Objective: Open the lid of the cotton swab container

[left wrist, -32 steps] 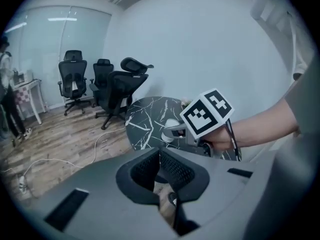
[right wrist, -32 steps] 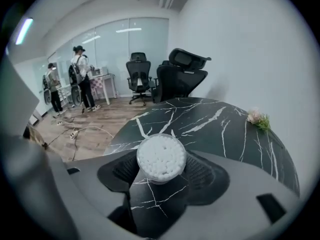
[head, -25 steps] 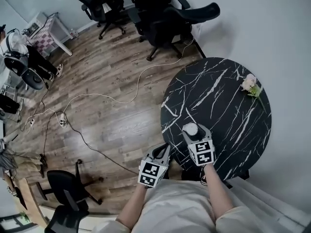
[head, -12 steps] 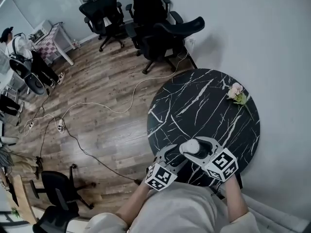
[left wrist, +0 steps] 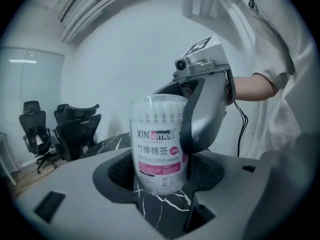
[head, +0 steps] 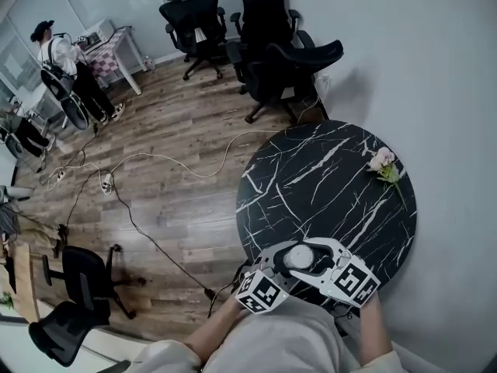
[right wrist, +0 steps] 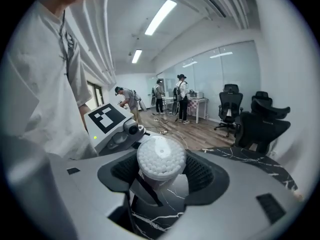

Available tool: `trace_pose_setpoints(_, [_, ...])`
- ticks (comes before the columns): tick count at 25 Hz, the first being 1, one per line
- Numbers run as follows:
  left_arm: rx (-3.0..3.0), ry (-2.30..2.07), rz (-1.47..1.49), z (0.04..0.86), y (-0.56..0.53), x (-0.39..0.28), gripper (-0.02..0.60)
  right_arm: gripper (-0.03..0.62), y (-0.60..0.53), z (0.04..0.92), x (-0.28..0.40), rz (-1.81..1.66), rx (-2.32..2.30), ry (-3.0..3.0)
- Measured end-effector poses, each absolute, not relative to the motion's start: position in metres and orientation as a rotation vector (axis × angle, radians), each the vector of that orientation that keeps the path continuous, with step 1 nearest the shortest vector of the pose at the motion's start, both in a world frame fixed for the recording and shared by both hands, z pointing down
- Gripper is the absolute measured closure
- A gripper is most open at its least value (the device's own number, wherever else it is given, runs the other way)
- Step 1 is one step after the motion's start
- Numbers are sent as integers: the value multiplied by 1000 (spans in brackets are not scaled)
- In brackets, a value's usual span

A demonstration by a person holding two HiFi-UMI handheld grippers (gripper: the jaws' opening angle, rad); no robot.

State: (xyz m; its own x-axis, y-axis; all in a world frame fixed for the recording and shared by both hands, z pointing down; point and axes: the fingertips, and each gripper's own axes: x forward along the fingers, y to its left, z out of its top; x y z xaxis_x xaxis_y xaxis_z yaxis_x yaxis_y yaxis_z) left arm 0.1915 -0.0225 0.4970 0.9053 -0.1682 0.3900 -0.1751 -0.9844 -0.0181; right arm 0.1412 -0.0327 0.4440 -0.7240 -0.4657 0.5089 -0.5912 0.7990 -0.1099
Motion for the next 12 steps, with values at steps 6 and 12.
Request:
trace_pose_setpoints(6, [3029,-388,536,490,-9,174,318,299,-16,437,121,276,763,-2583])
trace_pose_setpoints(12, [3018,-584,500,479,-13,155,318,299,-20,418,101,189,938,-2694])
